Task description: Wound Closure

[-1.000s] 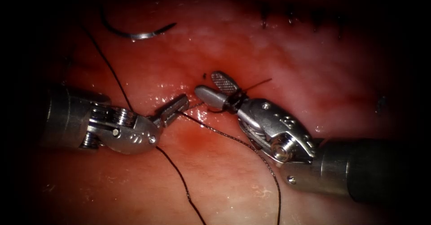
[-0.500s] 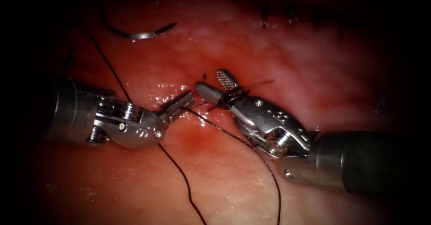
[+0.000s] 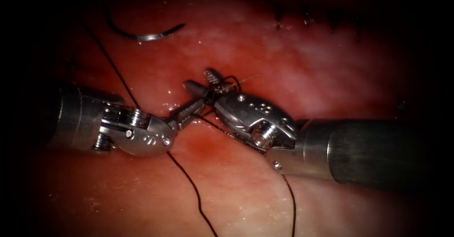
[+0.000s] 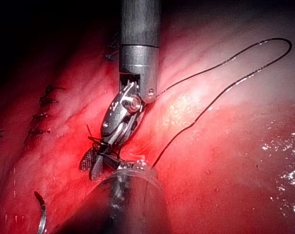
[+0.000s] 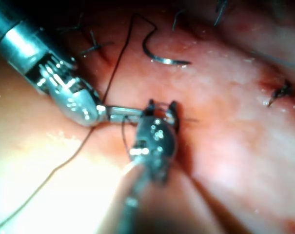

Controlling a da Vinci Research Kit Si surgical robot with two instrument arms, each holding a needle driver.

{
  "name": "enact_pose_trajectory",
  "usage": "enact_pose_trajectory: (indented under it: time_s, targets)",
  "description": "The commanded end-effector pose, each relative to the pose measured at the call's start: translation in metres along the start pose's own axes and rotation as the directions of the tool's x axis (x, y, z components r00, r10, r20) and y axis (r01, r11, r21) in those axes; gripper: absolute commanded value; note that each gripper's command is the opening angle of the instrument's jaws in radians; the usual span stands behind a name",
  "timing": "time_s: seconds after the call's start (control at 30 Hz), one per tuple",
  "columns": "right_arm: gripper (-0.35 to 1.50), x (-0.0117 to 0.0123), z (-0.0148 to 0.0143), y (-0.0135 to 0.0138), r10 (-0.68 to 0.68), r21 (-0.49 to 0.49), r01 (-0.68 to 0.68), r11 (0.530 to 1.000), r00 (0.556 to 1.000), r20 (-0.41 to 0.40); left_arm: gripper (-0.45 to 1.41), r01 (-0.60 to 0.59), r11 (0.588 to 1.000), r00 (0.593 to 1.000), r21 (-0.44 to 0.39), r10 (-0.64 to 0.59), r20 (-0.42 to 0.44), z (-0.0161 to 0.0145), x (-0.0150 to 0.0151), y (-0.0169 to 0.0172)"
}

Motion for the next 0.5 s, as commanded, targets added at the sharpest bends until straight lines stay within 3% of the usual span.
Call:
enact_pose_trajectory:
  time_s: [0.03,0.27,0.5]
  targets:
    - [0.22,-0.0003,0.0005,0.0000,-0.002,-0.005,0.002,1.000,1.000,0.005,-0.45,0.000,1.000,1.000,0.000,0.000,-0.002,0.0005,0.0002,0.0006]
    - [0.33,-0.0005,-0.0004,0.0005,-0.010,-0.013,0.010,1.000,1.000,0.004,-0.45,-0.001,1.000,1.000,-0.005,0.001,0.000,0.0004,0.0001,0.0006]
    - [0.26,-0.0006,-0.0004,0.0004,-0.029,-0.023,0.029,0.999,0.999,0.013,-0.45,-0.003,1.000,1.000,-0.007,0.003,-0.001,0.0001,-0.0001,0.0008]
